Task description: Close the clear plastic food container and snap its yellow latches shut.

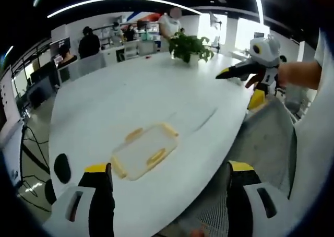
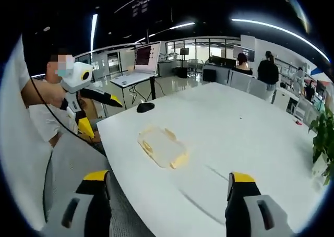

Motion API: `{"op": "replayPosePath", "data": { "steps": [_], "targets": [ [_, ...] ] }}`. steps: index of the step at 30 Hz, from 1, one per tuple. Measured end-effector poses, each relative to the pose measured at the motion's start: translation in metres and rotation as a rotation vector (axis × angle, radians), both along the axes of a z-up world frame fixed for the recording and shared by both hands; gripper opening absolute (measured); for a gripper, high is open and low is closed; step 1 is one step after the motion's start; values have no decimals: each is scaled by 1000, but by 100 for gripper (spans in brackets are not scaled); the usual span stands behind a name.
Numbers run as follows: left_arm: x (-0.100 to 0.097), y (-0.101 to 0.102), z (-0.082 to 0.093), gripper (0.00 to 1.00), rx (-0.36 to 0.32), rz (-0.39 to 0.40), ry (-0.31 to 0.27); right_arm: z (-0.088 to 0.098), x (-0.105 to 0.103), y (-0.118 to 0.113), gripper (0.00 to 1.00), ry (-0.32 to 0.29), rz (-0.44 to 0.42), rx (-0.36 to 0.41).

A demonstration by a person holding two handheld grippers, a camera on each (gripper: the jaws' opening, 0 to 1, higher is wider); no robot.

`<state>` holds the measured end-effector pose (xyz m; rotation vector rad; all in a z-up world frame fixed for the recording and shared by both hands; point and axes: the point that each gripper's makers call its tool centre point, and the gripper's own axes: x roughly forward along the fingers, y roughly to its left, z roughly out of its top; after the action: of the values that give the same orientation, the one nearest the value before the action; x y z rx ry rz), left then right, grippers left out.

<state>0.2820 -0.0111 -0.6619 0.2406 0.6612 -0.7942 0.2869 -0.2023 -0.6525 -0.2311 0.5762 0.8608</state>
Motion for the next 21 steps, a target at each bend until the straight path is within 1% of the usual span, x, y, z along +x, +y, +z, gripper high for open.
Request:
{"op": "replayPosePath", "data": {
  "steps": [6,8,11,15,17,21],
  "targets": [
    [12,6,-2,89,51,-55,-8,-1,10,9,91,-9,43,-18],
    [16,8,-2,89,56,-68,-8,-1,16,11,91,-22,48,-32],
    [23,10,-2,89,70,-82,-13,-1,23,14,90,-18,55,-34],
    [30,12,-3,89,80,-104,-19,-2,30,22,90,-36,90,-58],
    [32,13,-6,89,94,-121,-21,-2,34,26,89,-44,109,-60],
    [36,17,-12,89,121,-149,-23,-6,37,30,88,-41,134,-70]
  ]
}}
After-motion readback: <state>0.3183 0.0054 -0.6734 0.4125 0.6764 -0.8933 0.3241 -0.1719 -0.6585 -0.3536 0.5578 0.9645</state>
